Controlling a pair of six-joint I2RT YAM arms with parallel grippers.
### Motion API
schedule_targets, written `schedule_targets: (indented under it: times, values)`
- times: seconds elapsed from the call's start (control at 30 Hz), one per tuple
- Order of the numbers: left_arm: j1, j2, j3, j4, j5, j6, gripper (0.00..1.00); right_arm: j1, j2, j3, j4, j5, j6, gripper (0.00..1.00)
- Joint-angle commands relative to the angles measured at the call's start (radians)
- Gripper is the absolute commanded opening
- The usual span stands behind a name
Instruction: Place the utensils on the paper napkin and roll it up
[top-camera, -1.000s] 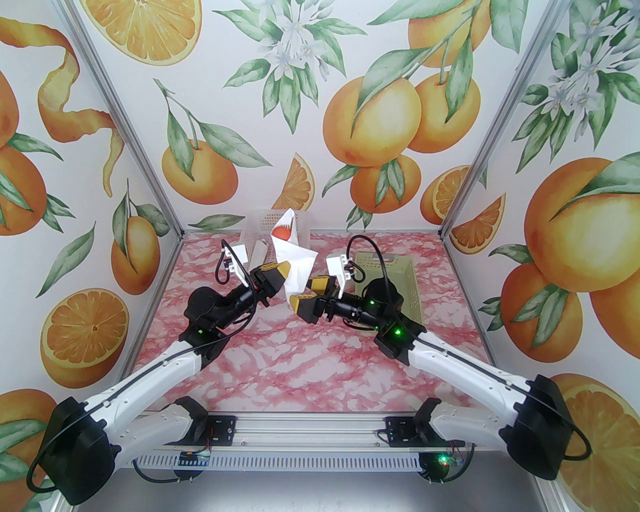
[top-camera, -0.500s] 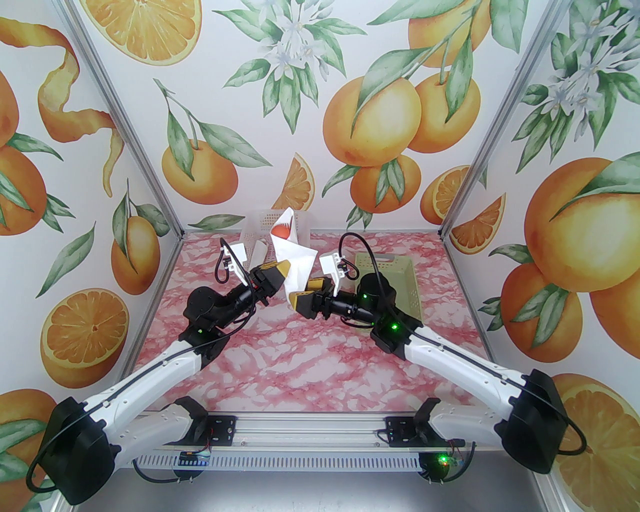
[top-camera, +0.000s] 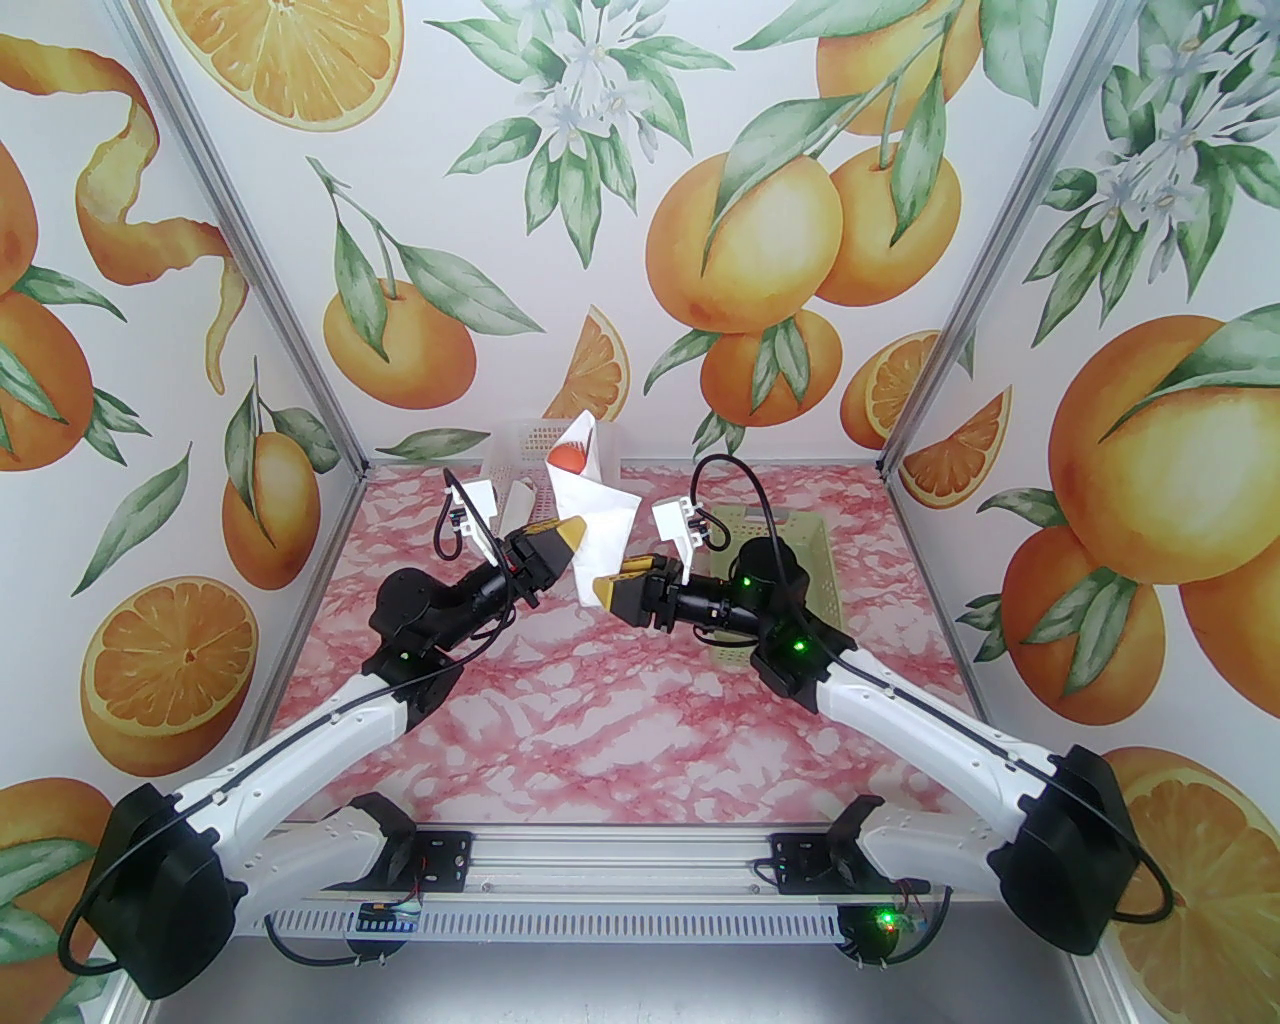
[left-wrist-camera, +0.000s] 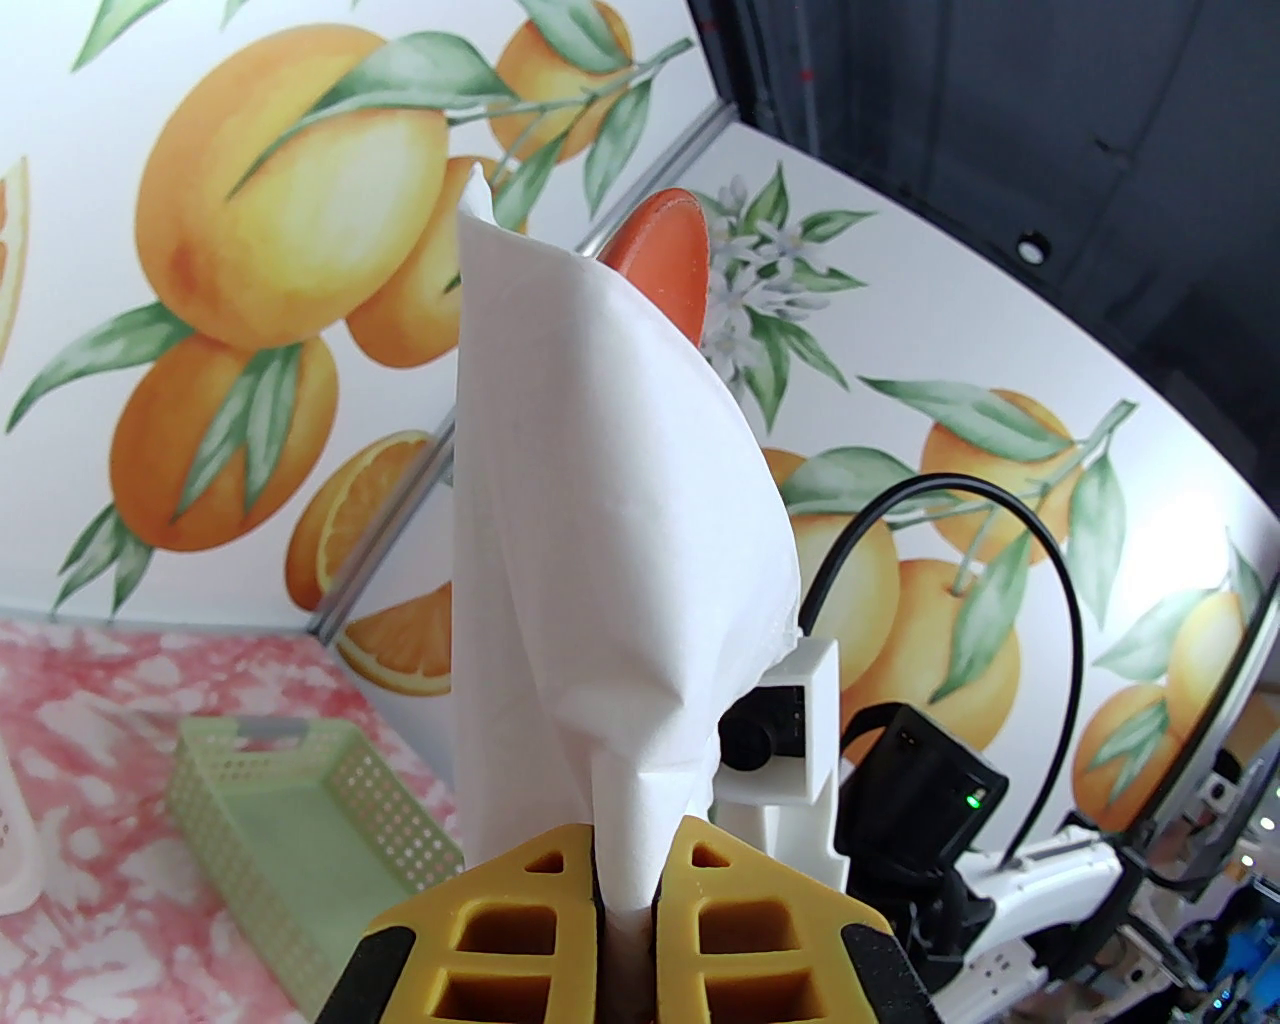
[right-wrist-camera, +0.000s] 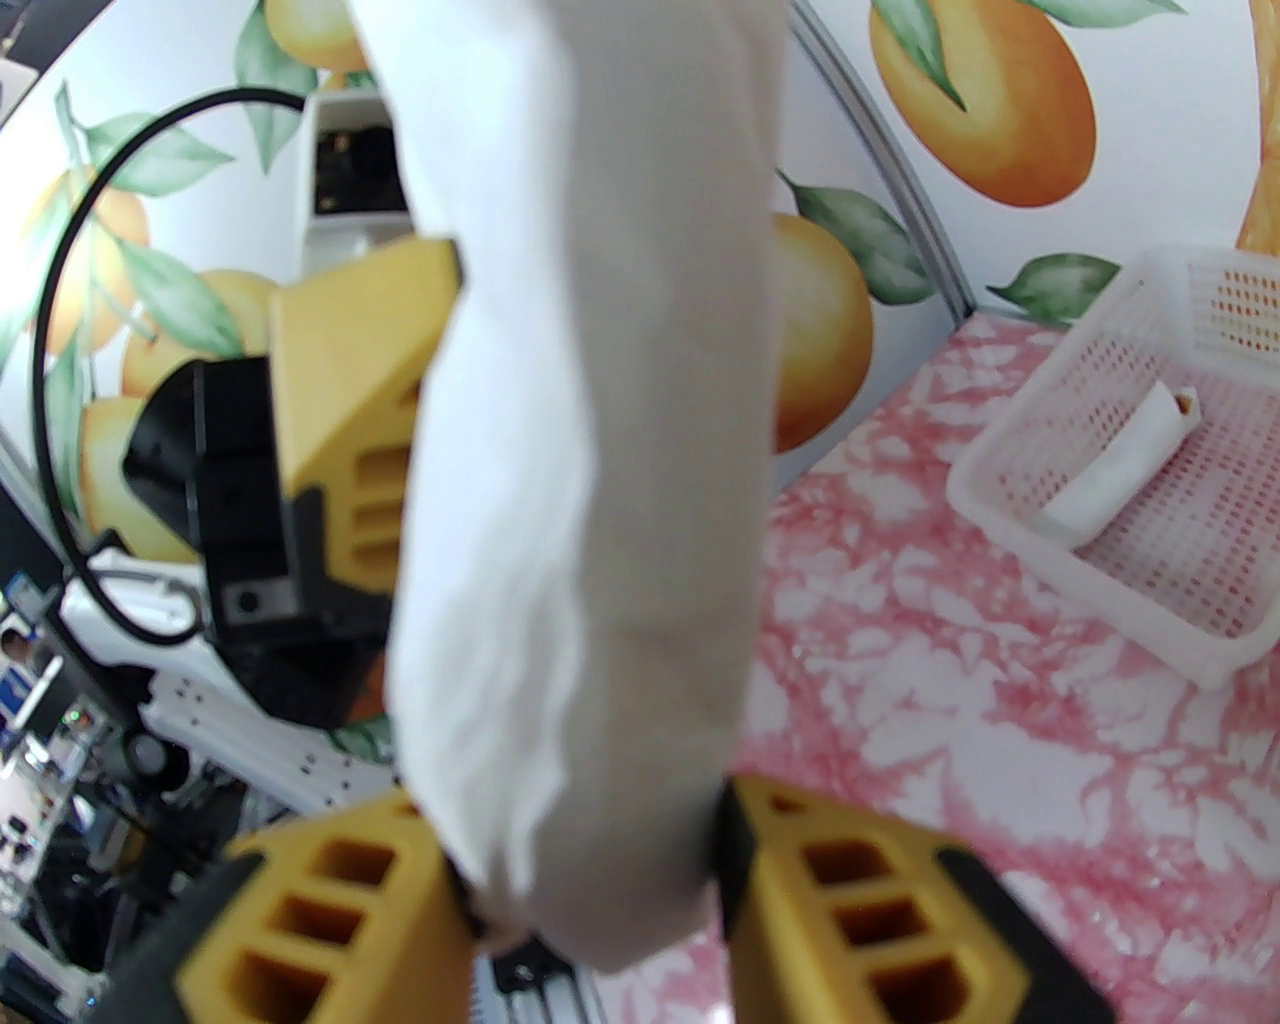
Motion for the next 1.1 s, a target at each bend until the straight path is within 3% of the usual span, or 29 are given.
schedule_targets:
  times: [0.0,0.37,0.6,0.77,1.07]
  values:
    - [-0.002,0.011,0.048,0.078,0.032,-0.023,0.00,-0.009,-0.022,-0.013,0.034,-0.046,0.020,0.39]
    - [0.017,0.040,0.055,0.098,0.107,-0.054,0.02,-0.019,-0.041,-0.017,-0.004,-0.077,0.013,0.14]
    - [0.040,0.000,0.041,0.003,0.147,0.004,0.32,-0.018,-0.073,-0.001,-0.145,-0.040,-0.070,0.00]
    - [0.051,-0.056,0.034,-0.100,0.164,0.055,0.66,-0.017,-0.084,0.014,-0.222,-0.022,-0.117,0.00]
    - [0.053,-0.116,-0.035,-0.205,0.140,0.058,0.84,-0.007,-0.100,0.012,-0.230,-0.018,-0.141,0.00]
